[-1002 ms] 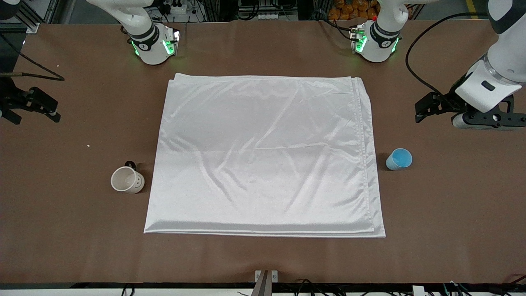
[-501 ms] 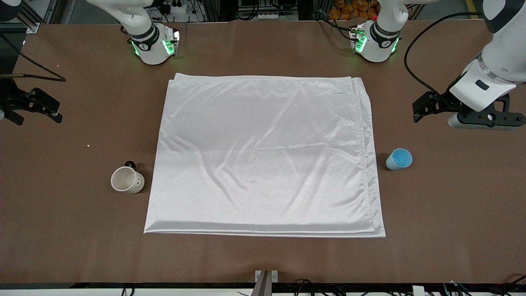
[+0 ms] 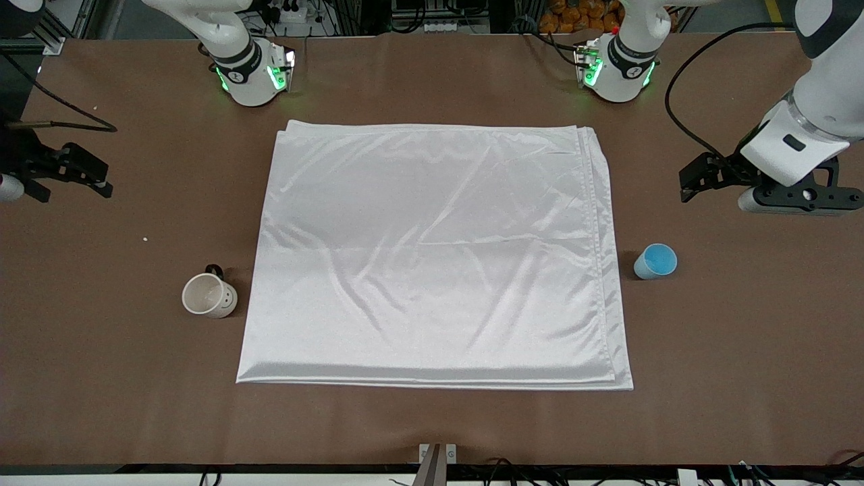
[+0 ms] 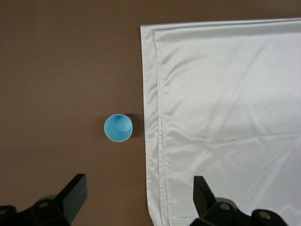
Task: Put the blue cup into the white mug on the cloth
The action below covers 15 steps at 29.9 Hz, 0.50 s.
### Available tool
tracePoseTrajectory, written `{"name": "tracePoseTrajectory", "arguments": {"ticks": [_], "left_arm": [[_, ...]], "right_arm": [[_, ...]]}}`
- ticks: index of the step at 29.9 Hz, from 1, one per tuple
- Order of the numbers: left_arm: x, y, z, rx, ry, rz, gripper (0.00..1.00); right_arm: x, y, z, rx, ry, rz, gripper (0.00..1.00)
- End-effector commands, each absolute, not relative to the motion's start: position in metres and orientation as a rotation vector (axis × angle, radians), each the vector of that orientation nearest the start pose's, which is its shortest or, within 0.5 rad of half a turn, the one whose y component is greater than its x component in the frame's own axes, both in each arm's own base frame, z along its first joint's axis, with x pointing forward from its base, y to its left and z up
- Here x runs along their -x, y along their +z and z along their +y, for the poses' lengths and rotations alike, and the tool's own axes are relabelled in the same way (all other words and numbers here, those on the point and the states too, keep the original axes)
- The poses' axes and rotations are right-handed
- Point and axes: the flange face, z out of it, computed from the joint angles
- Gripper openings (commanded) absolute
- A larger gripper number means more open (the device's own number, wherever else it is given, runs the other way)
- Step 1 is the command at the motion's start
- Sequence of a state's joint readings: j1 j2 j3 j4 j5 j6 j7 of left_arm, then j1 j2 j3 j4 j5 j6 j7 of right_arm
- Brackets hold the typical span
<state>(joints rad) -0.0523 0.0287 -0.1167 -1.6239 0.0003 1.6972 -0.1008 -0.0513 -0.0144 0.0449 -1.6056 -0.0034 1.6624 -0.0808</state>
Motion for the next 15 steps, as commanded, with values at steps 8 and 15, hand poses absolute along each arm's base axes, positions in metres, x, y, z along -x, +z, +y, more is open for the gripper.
{"name": "tracePoseTrajectory", "arguments": {"ticks": [8, 15], "left_arm": [[-0.572, 0.567, -0.091, 3.166, -0.088, 0.071, 1.0], [-0.575, 0.526, -0.085, 3.168, -0.083, 0.053, 1.0]], "right_arm": [[-0.555, 0.619, 0.01, 3.102, -0.024, -0.156, 1.0], [-0.566, 0.596, 0.014, 3.099, 0.045, -0.169, 1.0]]}}
